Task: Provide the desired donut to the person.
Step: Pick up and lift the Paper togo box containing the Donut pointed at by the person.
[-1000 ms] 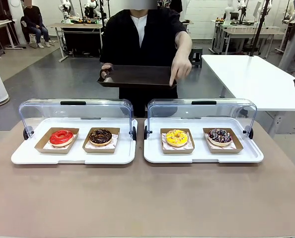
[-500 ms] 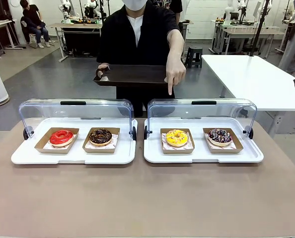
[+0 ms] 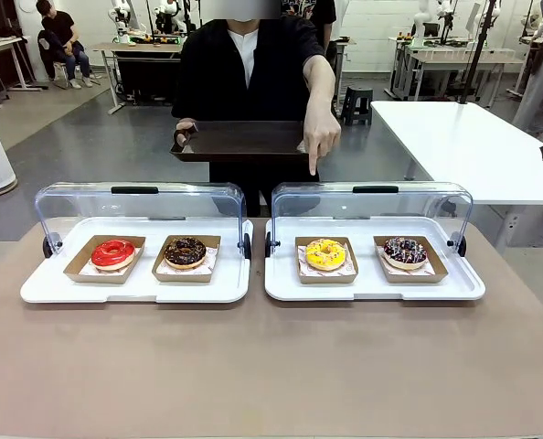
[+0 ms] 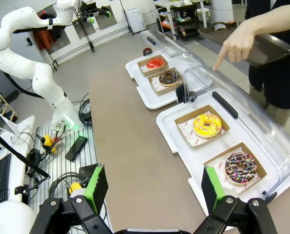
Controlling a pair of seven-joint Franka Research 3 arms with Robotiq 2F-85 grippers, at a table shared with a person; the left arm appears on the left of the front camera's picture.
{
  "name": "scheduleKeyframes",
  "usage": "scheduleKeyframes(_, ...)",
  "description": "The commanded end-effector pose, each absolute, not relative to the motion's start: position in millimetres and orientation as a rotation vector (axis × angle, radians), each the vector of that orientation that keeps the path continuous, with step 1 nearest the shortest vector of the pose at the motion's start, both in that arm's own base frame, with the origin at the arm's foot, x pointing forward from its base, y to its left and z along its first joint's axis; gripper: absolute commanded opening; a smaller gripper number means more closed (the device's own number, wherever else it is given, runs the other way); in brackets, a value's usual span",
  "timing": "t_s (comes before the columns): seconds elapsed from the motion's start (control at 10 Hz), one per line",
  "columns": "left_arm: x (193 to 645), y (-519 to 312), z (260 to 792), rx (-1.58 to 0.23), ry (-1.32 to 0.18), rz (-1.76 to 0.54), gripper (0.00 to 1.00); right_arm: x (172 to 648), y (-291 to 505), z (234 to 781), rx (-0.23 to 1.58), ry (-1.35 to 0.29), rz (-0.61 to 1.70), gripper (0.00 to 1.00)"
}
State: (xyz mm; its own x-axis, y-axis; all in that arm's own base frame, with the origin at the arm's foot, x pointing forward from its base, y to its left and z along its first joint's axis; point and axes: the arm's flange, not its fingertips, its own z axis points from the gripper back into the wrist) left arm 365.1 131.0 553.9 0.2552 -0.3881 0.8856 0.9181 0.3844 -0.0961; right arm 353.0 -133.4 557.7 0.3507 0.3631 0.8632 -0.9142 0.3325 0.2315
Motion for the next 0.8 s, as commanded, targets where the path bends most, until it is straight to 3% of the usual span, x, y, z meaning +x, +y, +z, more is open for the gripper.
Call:
scheduleKeyframes(0.0, 365, 131, 556, -0.718, -0.911, -0.993, 1.0, 353, -133, 558, 0.837, -0.804, 0.964, 1.0)
scheduleKeyframes(0.7, 365, 131, 556, -0.718, -0.911, -0.993, 1.0, 356, -123, 573, 0.842, -0.76, 1.034, 1.0)
